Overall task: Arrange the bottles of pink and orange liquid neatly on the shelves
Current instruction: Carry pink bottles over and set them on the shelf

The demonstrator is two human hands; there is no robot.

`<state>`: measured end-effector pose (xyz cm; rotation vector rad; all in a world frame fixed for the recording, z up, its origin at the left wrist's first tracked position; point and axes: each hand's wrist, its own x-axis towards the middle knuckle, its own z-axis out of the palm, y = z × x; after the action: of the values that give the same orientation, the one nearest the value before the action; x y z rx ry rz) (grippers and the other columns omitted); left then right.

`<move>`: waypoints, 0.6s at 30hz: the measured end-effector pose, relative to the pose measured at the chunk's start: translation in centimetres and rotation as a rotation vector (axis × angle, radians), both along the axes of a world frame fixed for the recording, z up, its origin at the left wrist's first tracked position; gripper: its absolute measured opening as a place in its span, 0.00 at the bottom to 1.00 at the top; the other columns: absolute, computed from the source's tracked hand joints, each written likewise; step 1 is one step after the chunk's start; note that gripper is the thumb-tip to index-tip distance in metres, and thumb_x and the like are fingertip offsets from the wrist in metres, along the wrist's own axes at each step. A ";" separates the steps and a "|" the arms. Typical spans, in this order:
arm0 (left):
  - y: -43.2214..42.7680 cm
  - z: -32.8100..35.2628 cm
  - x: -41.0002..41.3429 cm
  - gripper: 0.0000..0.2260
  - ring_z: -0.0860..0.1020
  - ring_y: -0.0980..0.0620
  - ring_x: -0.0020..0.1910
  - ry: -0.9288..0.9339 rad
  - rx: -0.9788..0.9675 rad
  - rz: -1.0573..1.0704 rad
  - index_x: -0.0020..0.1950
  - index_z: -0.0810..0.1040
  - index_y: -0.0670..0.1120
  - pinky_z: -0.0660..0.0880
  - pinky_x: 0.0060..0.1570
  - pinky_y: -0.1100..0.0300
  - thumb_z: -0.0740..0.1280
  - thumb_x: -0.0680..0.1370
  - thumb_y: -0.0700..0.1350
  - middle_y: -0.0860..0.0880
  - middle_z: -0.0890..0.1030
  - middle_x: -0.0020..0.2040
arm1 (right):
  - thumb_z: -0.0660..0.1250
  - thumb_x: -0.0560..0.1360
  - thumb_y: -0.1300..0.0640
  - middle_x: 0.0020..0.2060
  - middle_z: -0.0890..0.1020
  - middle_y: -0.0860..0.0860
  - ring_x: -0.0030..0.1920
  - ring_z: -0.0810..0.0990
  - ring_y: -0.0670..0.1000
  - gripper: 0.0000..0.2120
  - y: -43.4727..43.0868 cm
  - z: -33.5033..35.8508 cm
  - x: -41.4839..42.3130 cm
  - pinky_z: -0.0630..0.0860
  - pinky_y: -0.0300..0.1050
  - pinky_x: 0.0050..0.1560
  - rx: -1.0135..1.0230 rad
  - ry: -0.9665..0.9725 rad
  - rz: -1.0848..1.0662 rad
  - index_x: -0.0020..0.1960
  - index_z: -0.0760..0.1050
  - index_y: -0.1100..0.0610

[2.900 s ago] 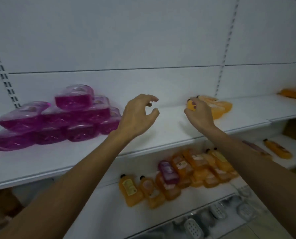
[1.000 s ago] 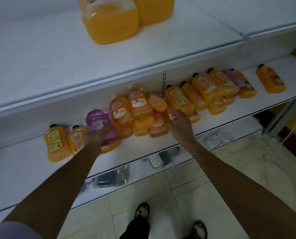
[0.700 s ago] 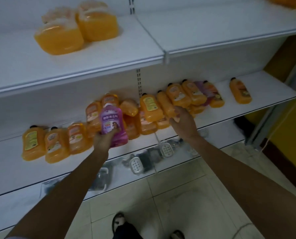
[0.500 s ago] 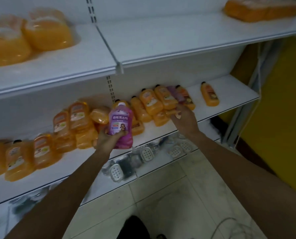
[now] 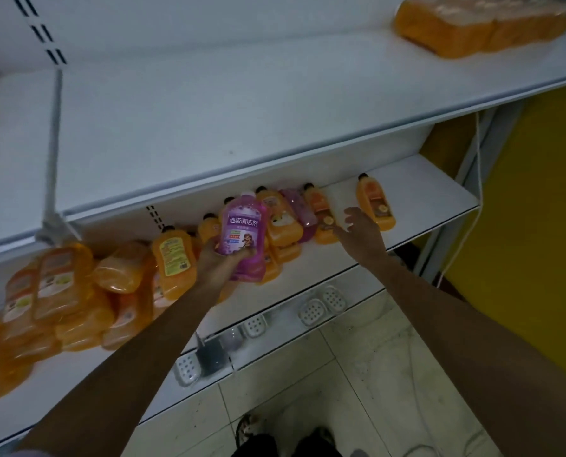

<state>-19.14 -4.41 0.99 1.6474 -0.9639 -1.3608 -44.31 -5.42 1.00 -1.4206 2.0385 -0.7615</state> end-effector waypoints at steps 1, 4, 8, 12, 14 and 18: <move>-0.3 -0.1 -0.4 0.30 0.78 0.45 0.53 -0.004 0.003 0.014 0.66 0.69 0.44 0.76 0.55 0.49 0.77 0.66 0.40 0.44 0.78 0.58 | 0.68 0.74 0.53 0.58 0.76 0.62 0.58 0.75 0.61 0.23 -1.2 -0.4 -0.5 0.73 0.57 0.58 0.030 -0.009 0.012 0.65 0.69 0.62; -1.1 -1.4 -1.1 0.31 0.78 0.44 0.54 0.000 0.003 0.103 0.66 0.69 0.43 0.76 0.55 0.49 0.77 0.66 0.39 0.43 0.78 0.58 | 0.66 0.73 0.47 0.56 0.77 0.60 0.57 0.77 0.60 0.26 -5.7 -2.1 -1.4 0.75 0.55 0.56 0.119 0.006 0.106 0.64 0.68 0.62; -1.4 -3.3 -2.2 0.32 0.78 0.44 0.56 0.043 -0.032 0.273 0.67 0.69 0.43 0.75 0.58 0.46 0.76 0.66 0.39 0.44 0.78 0.60 | 0.63 0.77 0.52 0.47 0.77 0.55 0.50 0.78 0.56 0.16 -11.3 -5.1 -0.5 0.72 0.44 0.45 0.103 0.033 0.327 0.59 0.72 0.63; -0.4 -4.6 -4.2 0.37 0.78 0.43 0.57 0.110 -0.033 0.429 0.68 0.68 0.44 0.75 0.58 0.43 0.76 0.61 0.47 0.43 0.78 0.60 | 0.64 0.77 0.49 0.51 0.79 0.56 0.55 0.79 0.59 0.21 -15.4 -8.8 0.5 0.73 0.44 0.44 0.153 0.002 0.431 0.64 0.70 0.63; 0.4 -4.9 -5.2 0.35 0.78 0.42 0.57 0.107 -0.039 0.513 0.68 0.69 0.43 0.75 0.57 0.42 0.75 0.63 0.46 0.43 0.78 0.60 | 0.66 0.77 0.48 0.59 0.77 0.57 0.59 0.76 0.58 0.26 -16.3 -9.5 0.8 0.71 0.42 0.49 0.171 -0.035 0.441 0.69 0.66 0.60; 2.1 -4.6 -6.4 0.29 0.78 0.41 0.56 0.111 -0.003 0.603 0.66 0.69 0.42 0.76 0.56 0.43 0.74 0.67 0.40 0.43 0.78 0.57 | 0.65 0.77 0.54 0.61 0.76 0.60 0.61 0.76 0.59 0.22 -17.0 -9.6 -0.1 0.73 0.45 0.57 0.164 -0.091 0.402 0.67 0.69 0.62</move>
<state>-25.55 -2.30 -3.65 1.6566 -0.3519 -1.0167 -44.42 -22.43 -8.55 -1.5971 1.6305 -0.4675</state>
